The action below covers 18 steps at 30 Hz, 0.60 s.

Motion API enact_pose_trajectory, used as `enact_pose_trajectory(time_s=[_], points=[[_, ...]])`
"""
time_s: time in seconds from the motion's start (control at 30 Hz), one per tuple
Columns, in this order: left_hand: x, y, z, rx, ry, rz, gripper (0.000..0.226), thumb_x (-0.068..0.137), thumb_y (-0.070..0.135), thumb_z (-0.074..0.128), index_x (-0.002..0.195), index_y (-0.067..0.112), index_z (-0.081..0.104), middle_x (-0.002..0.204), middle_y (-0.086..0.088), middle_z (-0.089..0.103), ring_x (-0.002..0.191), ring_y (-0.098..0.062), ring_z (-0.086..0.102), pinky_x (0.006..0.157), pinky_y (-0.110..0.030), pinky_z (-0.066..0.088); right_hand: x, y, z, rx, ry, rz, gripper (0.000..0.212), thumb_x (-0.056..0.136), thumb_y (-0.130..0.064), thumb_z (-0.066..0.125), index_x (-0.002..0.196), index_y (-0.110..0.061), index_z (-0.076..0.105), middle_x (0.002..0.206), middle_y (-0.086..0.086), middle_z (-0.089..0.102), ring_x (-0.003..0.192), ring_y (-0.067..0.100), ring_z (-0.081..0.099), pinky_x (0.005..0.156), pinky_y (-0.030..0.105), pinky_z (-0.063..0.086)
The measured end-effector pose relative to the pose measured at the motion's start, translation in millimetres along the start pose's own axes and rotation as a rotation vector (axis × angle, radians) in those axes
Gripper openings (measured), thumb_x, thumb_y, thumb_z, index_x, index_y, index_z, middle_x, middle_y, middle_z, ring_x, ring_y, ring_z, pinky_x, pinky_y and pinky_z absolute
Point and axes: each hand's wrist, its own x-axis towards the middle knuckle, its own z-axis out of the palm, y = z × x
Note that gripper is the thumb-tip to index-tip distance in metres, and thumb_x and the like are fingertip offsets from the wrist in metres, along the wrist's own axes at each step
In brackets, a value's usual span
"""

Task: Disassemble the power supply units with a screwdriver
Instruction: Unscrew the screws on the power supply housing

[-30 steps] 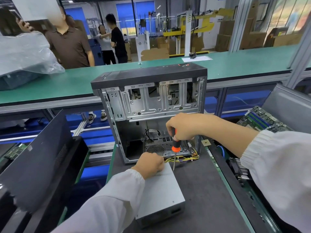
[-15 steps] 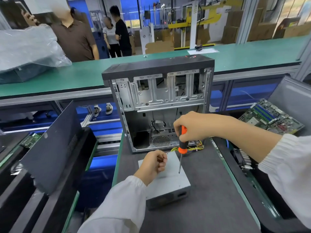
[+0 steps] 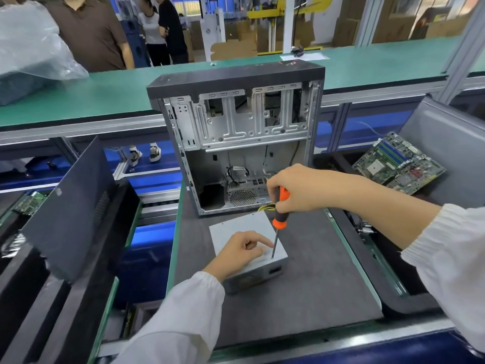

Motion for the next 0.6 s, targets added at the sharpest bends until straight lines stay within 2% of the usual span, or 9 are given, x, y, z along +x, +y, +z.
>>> enact_pose_trajectory(time_s=[0.07,0.2,0.27,0.43,0.5,0.6], points=[[0,1,2,0.011,-0.004,0.009,0.028,0.087,-0.002,0.058,0.094,0.017,0.077,0.071,0.003,0.044,0.059,-0.006,0.031,0.062,-0.019,0.029,0,0,2,0.003,0.011,0.0,0.004,0.087,-0.025,0.059,0.09,-0.022,0.058,0.078,-0.014,0.047,0.074,0.01,0.049,0.054,0.024,0.034],[0,3,3,0.019,0.012,0.011,0.026,0.085,-0.002,0.06,0.095,0.013,0.078,0.066,0.009,0.038,0.061,-0.005,0.033,0.064,-0.017,0.029,1,1,3,-0.012,0.022,0.006,0.004,0.088,-0.024,0.06,0.09,-0.021,0.058,0.076,-0.015,0.044,0.072,0.007,0.046,0.052,0.022,0.03],[-1,4,2,0.019,0.007,0.012,0.023,0.085,0.0,0.063,0.095,0.013,0.078,0.066,0.008,0.037,0.061,-0.005,0.033,0.063,-0.017,0.029,1,2,4,-0.029,0.015,0.002,0.005,0.088,-0.024,0.06,0.09,-0.022,0.057,0.076,-0.014,0.043,0.078,0.013,0.049,0.052,0.022,0.03],[-3,7,0,-0.003,-0.016,0.032,0.016,0.087,0.006,0.068,0.098,0.013,0.078,0.067,0.006,0.036,0.061,-0.005,0.032,0.062,-0.016,0.028,1,-1,6,-0.091,-0.005,-0.016,0.009,0.089,-0.025,0.057,0.095,-0.018,0.057,0.079,-0.008,0.047,0.091,0.023,0.056,0.063,0.029,0.043],[-3,7,0,-0.027,-0.013,0.033,0.015,0.087,0.008,0.07,0.097,0.016,0.078,0.066,0.008,0.035,0.061,-0.005,0.032,0.061,-0.015,0.027,1,-6,8,-0.149,0.005,-0.023,0.016,0.092,-0.031,0.054,0.094,-0.015,0.057,0.082,0.0,0.053,0.088,0.026,0.058,0.067,0.034,0.046],[-2,6,1,-0.059,0.004,0.038,0.013,0.085,0.012,0.073,0.095,0.019,0.079,0.062,0.014,0.035,0.061,-0.005,0.031,0.061,-0.015,0.027,6,-15,13,-0.193,0.06,-0.028,0.04,0.098,-0.046,0.043,0.087,-0.009,0.055,0.076,0.006,0.054,0.077,0.026,0.058,0.061,0.033,0.043]])
